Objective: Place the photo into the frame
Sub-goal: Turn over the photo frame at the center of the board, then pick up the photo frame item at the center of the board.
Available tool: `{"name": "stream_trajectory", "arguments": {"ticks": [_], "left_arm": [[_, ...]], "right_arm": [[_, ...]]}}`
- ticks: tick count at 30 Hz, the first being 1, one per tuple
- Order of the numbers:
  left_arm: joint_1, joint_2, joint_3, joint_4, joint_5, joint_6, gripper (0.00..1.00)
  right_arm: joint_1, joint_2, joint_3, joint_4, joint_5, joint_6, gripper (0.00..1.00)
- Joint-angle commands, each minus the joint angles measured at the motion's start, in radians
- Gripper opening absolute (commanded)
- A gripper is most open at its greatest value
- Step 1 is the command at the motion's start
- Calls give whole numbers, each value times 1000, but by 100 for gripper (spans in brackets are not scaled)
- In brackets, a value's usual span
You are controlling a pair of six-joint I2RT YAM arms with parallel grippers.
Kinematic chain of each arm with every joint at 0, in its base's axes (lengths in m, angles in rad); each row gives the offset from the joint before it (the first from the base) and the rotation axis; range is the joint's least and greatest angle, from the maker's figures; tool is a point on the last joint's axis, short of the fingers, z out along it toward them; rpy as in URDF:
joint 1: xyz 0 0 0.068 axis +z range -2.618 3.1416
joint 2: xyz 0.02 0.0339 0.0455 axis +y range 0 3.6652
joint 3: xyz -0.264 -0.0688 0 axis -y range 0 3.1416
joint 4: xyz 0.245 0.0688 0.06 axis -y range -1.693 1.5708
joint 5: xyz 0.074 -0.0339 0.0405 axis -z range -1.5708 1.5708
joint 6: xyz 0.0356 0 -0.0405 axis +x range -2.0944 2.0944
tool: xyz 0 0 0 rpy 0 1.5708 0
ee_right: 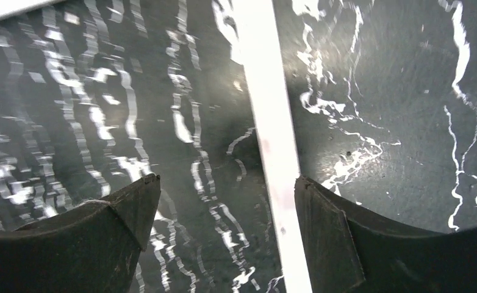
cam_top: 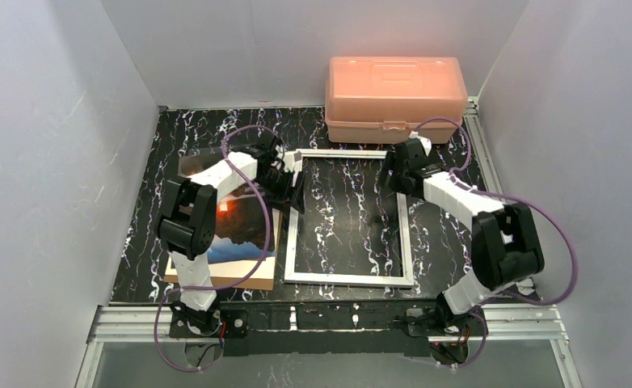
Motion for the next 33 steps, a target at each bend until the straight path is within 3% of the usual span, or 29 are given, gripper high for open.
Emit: {"name": "stream_trajectory", "arguments": {"ticks": [1,2,3,7,14,18,23,28,33], "left_arm": [[109,-118,146,-245,133,129,82],[163,-133,184,-302,160,142,93],[208,-144,227,-347,182,154,98],[392,-164,406,-523,206,262,98],[689,-121,508,-644,18,457,98],[805,-96,436,-614,-38,504,98],[856,-102,285,-481,-164,561,96],[859,-89,170,-320,-292,587,93],[864,-13,156,-251,-398,568,79]], "right_arm": [[90,-125,111,-20,79,-4,89],[124,-126,143,-33,90,-4,90],[161,-119,172,-43,98,-1,90],[376,-26,318,-30,116,8,90],[645,352,677,-4,6,-13,89],[673,526,842,-20,-92,9,88],[671,645,915,-25,-143,23,88],[650,650,841,-10,-140,49,88],[617,594,726,19,-129,65,88]]}}
